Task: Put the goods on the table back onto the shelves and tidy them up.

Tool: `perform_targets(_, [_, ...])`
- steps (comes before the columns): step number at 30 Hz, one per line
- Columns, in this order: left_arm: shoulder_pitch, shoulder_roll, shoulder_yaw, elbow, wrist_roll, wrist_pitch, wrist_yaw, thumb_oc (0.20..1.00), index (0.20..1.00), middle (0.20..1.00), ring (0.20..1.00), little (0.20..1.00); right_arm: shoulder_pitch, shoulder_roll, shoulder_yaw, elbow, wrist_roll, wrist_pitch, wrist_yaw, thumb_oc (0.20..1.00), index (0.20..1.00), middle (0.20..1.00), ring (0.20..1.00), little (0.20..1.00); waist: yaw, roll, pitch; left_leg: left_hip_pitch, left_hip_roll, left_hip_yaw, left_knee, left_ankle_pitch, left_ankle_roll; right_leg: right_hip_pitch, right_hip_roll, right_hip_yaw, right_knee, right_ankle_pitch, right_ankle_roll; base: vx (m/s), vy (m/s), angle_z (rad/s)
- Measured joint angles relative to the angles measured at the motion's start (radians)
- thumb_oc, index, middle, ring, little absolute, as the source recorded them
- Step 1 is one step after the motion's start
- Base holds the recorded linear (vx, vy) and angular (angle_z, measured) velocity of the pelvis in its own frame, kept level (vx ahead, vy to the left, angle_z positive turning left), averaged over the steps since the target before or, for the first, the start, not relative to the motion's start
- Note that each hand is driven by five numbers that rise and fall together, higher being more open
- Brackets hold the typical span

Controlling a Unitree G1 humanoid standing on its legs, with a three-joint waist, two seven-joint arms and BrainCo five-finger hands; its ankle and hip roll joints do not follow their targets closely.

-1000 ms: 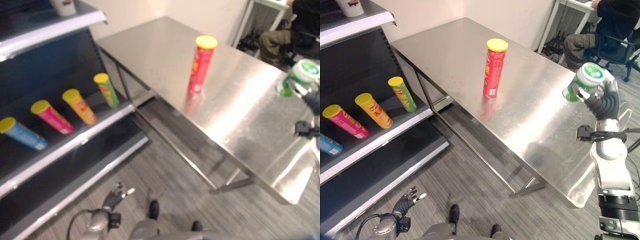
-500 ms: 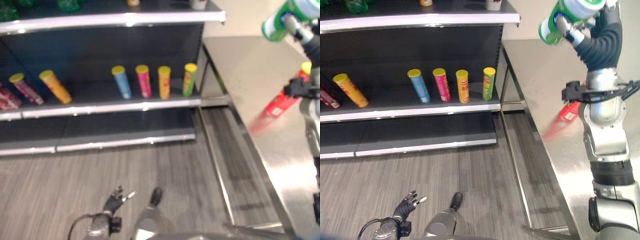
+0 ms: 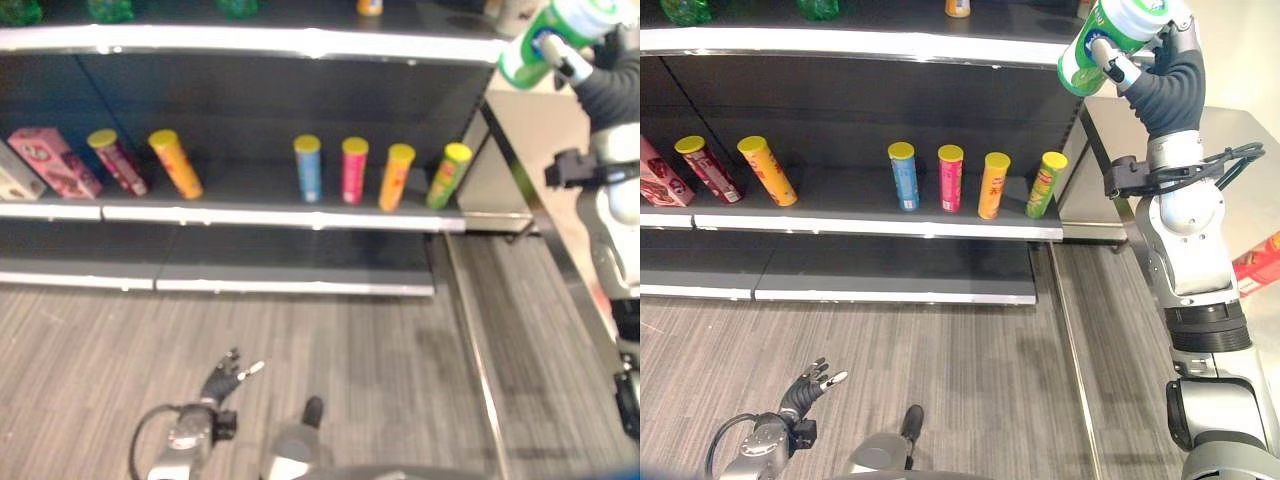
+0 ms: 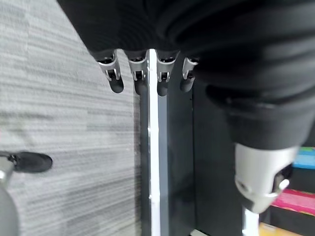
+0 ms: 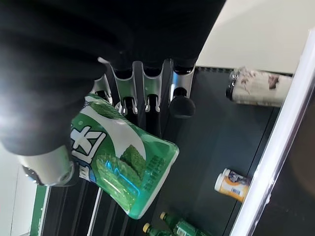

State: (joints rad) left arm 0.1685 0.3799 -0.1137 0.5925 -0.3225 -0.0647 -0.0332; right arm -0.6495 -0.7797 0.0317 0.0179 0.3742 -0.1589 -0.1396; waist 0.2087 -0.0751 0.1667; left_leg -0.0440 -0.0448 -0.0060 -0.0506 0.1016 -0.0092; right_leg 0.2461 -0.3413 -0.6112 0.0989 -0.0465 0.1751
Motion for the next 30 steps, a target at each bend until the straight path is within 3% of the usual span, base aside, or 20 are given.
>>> perform_targets(2, [0.009, -0.004, -0.016, 0.0, 0.005, 0.003, -0.002, 1.0, 1.0, 1.0, 1.0, 1.0, 0.0, -0.016, 0.0, 0.01, 0.001, 0.015, -0.006, 0.2, 0.2, 0.2, 0.2, 0.2, -0.026, 0.029, -0.005, 0.006, -0.029, -0.016, 0.02, -0.03, 0.045, -0.036, -0.066, 0.019, 0.17, -0.002, -0.003, 0.05, 0.313, 0.6])
perform_targets(3, [0.018, 0.014, -0.043, -0.005, 0.025, 0.002, -0.003, 1.0, 1.0, 1.0, 1.0, 1.0, 0.001, -0.046, 0.005, 0.013, 0.002, 0.019, -0.009, 0.2, 0.2, 0.2, 0.2, 0.2, -0.038, 0.041, -0.011, 0.024, -0.057, -0.027, 0.021, -0.015, 0.068, -0.084, -0.123, 0.105, 0.326, 0.015, -0.026, 0.01, 0.174, 0.61])
perform_targets(4, [0.017, 0.023, -0.045, -0.005, 0.029, 0.002, -0.003, 1.0, 1.0, 1.0, 1.0, 1.0, 0.003, -0.057, 0.007, 0.014, 0.001, 0.018, -0.01, 0.2, 0.2, 0.2, 0.2, 0.2, -0.043, 0.042, -0.017, 0.034, -0.064, -0.033, 0.024, -0.014, 0.072, -0.113, -0.144, 0.16, 0.375, 0.005, -0.024, 0.01, 0.1, 0.55])
perform_targets(5, [0.014, 0.045, -0.039, -0.008, 0.029, 0.002, -0.001, 1.0, 1.0, 1.0, 1.0, 1.0, 0.005, -0.085, 0.019, 0.014, 0.002, 0.017, -0.007, 0.2, 0.2, 0.2, 0.2, 0.2, -0.051, 0.035, -0.023, 0.037, -0.069, -0.06, 0.02, -0.006, 0.106, -0.171, -0.106, 0.258, 0.387, -0.049, -0.026, 0.11, 0.017, 0.44])
perform_targets(6, [0.012, 0.058, -0.038, -0.01, 0.029, 0.003, -0.002, 1.0, 1.0, 1.0, 1.0, 1.0, 0.003, -0.102, 0.032, 0.017, 0.002, 0.018, -0.006, 0.2, 0.2, 0.2, 0.2, 0.2, -0.059, 0.035, -0.023, 0.034, -0.065, -0.082, 0.017, -0.009, 0.102, -0.191, -0.069, 0.293, 0.362, -0.074, -0.024, 0.13, -0.034, 0.42])
perform_targets(7, [0.01, 0.067, -0.033, -0.014, 0.029, 0.003, -0.002, 1.0, 1.0, 1.0, 1.0, 1.0, -0.019, -0.116, 0.054, 0.049, 0.005, 0.016, 0.003, 0.2, 0.2, 0.2, 0.2, 0.2, -0.063, 0.035, -0.023, 0.028, -0.047, -0.096, 0.018, -0.009, 0.102, -0.238, 0.02, 0.341, 0.245, -0.102, 0.002, 0.22, -0.061, 0.31])
perform_targets(8, [0.009, 0.068, -0.032, -0.015, 0.028, 0.003, -0.002, 1.0, 1.0, 1.0, 1.0, 1.0, -0.035, -0.117, 0.06, 0.072, 0.017, 0.016, 0.003, 0.2, 0.2, 0.2, 0.2, 0.2, -0.062, 0.038, -0.02, 0.025, -0.031, -0.099, 0.018, -0.009, 0.103, -0.266, 0.067, 0.358, 0.174, -0.103, 0.006, 0.18, -0.049, 0.15])
perform_targets(9, [0.009, 0.07, -0.034, -0.017, 0.029, 0.003, -0.003, 1.0, 1.0, 1.0, 1.0, 1.0, -0.041, -0.116, 0.06, 0.085, 0.023, 0.017, 0.003, 0.2, 0.2, 0.2, 0.2, 0.2, -0.063, 0.04, -0.02, 0.021, -0.025, -0.098, 0.018, -0.009, 0.102, -0.275, 0.091, 0.358, 0.13, -0.096, 0.01, 0.28, -0.029, 0.53])
perform_targets(10, [-0.014, 0.055, -0.042, -0.004, 0.028, 0.005, -0.003, 1.0, 1.0, 1.0, 1.0, 1.0, -0.044, -0.143, 0.062, 0.103, 0.042, 0.017, 0.001, 0.2, 0.2, 0.2, 0.2, 0.2, -0.092, 0.043, -0.01, -0.004, -0.027, -0.155, 0.045, -0.016, 0.099, -0.355, 0.189, 0.448, 0.027, -0.056, 0.038, 0.22, -0.017, 0.8])
perform_targets(11, [-0.02, 0.045, -0.042, 0.0, 0.028, 0.006, -0.006, 1.0, 1.0, 1.0, 1.0, 1.0, -0.043, -0.154, 0.062, 0.102, 0.043, 0.017, 0.0, 0.2, 0.2, 0.2, 0.2, 0.2, -0.106, 0.043, -0.003, -0.006, -0.034, -0.174, 0.046, -0.017, 0.101, -0.397, 0.209, 0.46, 0.005, -0.035, 0.024, 0.23, -0.022, 0.89])
perform_targets(13, [-0.03, 0.026, -0.044, -0.001, 0.028, 0.007, -0.008, 1.0, 1.0, 1.0, 1.0, 1.0, -0.055, -0.177, 0.063, 0.101, 0.045, 0.016, 0.0, 0.2, 0.2, 0.2, 0.2, 0.2, -0.117, 0.023, 0.008, -0.007, -0.06, -0.213, 0.052, -0.021, 0.1, -0.437, 0.239, 0.503, -0.051, 0.02, 0.045, 0.13, -0.063, 0.74])
perform_targets(17, [-0.023, 0.019, -0.046, -0.008, 0.028, 0.003, -0.004, 1.0, 1.0, 1.0, 1.0, 1.0, -0.127, -0.215, 0.074, 0.164, 0.061, 0.008, -0.001, 0.2, 0.2, 0.2, 0.2, 0.2, -0.092, -0.005, 0.01, 0.03, -0.082, -0.289, 0.014, -0.025, 0.096, -0.444, 0.227, 0.473, -0.005, 0.051, -0.015, 0.27, -0.201, 0.95])
perform_targets(20, [-0.018, 0.029, -0.045, -0.011, 0.025, 0.005, 0.0, 1.0, 1.0, 1.0, 1.0, 1.0, -0.129, -0.278, 0.075, 0.202, 0.061, 0.011, 0.002, 0.2, 0.2, 0.2, 0.2, 0.2, -0.094, -0.037, 0.016, 0.016, -0.059, -0.339, 0.043, -0.07, 0.039, -0.42, 0.229, 0.4, -0.031, 0.068, -0.036, 0.23, -0.216, 1.28])
perform_targets(21, [-0.011, 0.024, -0.047, -0.008, 0.025, 0.01, -0.001, 1.0, 1.0, 1.0, 1.0, 1.0, -0.13, -0.278, 0.08, 0.221, 0.062, 0.012, 0.004, 0.2, 0.2, 0.2, 0.2, 0.2, -0.09, -0.041, 0.01, 0.027, -0.03, -0.32, 0.114, -0.106, -0.011, -0.403, 0.241, 0.363, -0.037, 0.058, -0.047, 0.29, -0.272, 0.73])
perform_targets(22, [0.005, 0.02, -0.044, -0.02, 0.025, 0.01, -0.002, 1.0, 1.0, 1.0, 1.0, 1.0, -0.13, -0.279, 0.072, 0.223, 0.067, 0.014, 0.003, 0.2, 0.2, 0.2, 0.2, 0.2, -0.091, -0.021, 0.004, 0.067, 0.03, -0.297, 0.106, -0.164, -0.018, -0.373, 0.271, 0.313, -0.061, 0.058, -0.054, 0.16, -0.142, 0.34])
perform_targets(25, [0.027, 0.036, -0.036, -0.027, 0.025, 0.012, 0.0, 1.0, 1.0, 1.0, 1.0, 1.0, -0.141, -0.265, 0.084, 0.254, 0.081, 0.013, 0.006, 0.2, 0.2, 0.2, 0.2, 0.2, -0.063, -0.055, 0.019, 0.085, 0.053, -0.28, 0.165, -0.187, -0.051, -0.336, 0.309, 0.333, -0.063, 0.056, -0.101, 0.05, -0.028, -0.19])
perform_targets(26, [0.027, 0.038, -0.038, -0.017, 0.024, 0.013, -0.001, 1.0, 1.0, 1.0, 1.0, 1.0, -0.186, -0.266, 0.12, 0.322, 0.087, 0.012, 0.007, 0.2, 0.2, 0.2, 0.2, 0.2, -0.05, -0.078, 0.032, 0.03, 0.017, -0.282, 0.342, -0.205, -0.076, -0.298, 0.305, 0.359, -0.078, 0.07, -0.156, 0.04, 0.042, -0.19])
perform_targets(27, [0.027, 0.036, -0.039, -0.011, 0.023, 0.013, 0.0, 1.0, 1.0, 1.0, 1.0, 1.0, -0.212, -0.267, 0.136, 0.35, 0.1, 0.017, 0.007, 0.2, 0.2, 0.2, 0.2, 0.2, -0.052, -0.094, 0.03, 0.002, 0.002, -0.276, 0.406, -0.217, -0.08, -0.274, 0.297, 0.359, -0.098, 0.099, -0.199, 0.07, 0.026, -0.09])
perform_targets(29, [0.025, 0.035, -0.04, -0.006, 0.019, 0.014, 0.001, 1.0, 1.0, 1.0, 1.0, 1.0, -0.225, -0.268, 0.136, 0.364, 0.118, 0.015, 0.005, 0.2, 0.2, 0.2, 0.2, 0.2, -0.063, -0.085, 0.024, -0.016, 0.041, -0.252, 0.36, -0.227, -0.077, -0.249, 0.311, 0.351, -0.14, 0.103, -0.216, 0.11, 0.083, 0.05])
perform_targets(30, [0.018, 0.033, -0.037, -0.005, 0.018, 0.014, 0.003, 1.0, 1.0, 1.0, 1.0, 1.0, -0.229, -0.269, 0.138, 0.366, 0.122, 0.018, 0.004, 0.2, 0.2, 0.2, 0.2, 0.2, -0.066, -0.079, 0.028, -0.033, 0.077, -0.233, 0.261, -0.219, -0.085, -0.249, 0.317, 0.361, -0.151, 0.108, -0.21, 0.16, 0.184, 0.01])
